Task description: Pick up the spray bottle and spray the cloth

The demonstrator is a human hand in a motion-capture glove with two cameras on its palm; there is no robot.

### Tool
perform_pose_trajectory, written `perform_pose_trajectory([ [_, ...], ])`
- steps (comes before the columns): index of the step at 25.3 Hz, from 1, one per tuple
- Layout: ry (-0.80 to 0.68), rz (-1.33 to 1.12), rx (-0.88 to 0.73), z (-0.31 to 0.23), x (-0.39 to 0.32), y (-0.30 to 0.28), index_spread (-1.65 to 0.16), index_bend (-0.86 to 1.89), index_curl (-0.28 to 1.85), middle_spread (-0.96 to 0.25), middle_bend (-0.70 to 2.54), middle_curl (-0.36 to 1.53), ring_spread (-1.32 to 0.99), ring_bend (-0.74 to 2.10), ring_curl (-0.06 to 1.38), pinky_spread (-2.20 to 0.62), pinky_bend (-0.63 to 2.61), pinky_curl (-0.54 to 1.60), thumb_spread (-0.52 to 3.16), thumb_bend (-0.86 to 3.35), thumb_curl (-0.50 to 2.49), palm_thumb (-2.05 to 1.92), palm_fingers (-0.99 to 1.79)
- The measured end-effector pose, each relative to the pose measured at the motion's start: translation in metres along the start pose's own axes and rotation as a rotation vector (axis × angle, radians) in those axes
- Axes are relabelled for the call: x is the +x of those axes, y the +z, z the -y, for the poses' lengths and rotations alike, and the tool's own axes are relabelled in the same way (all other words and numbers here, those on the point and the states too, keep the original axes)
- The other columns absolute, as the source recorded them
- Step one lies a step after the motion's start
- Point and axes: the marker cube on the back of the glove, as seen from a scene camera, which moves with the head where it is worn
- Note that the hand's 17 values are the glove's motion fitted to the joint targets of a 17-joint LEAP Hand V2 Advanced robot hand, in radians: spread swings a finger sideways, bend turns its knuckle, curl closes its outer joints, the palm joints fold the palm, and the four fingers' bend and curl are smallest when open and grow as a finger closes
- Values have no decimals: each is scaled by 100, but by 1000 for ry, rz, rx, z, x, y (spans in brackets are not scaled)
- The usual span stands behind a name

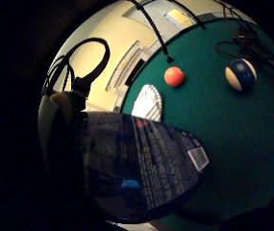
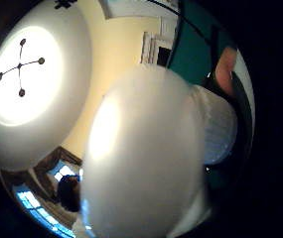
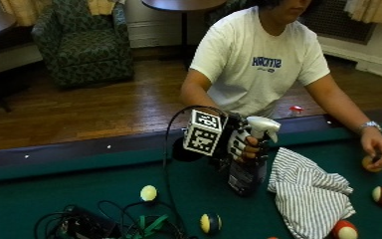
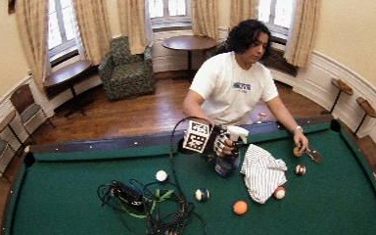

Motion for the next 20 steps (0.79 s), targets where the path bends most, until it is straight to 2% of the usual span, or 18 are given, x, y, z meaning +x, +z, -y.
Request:
perform_pose_trajectory([
  [6, -17, -52, 59, 2, -11, 1, -29, 28, 40, -22, 52, 51, -21, 49, 40, -17, 23, 35, 60, -2, 52, 95, 142],
  [11, -58, -52, 84, -5, -23, -12, -27, 37, 45, -20, 55, 52, -21, 53, 42, -21, 25, 36, 51, -3, 57, 95, 146],
  [20, -116, -126, 100, 28, -117, -99, -23, 46, 52, -19, 58, 54, -21, 57, 45, -25, 32, 39, 37, -2, 63, 94, 144],
])
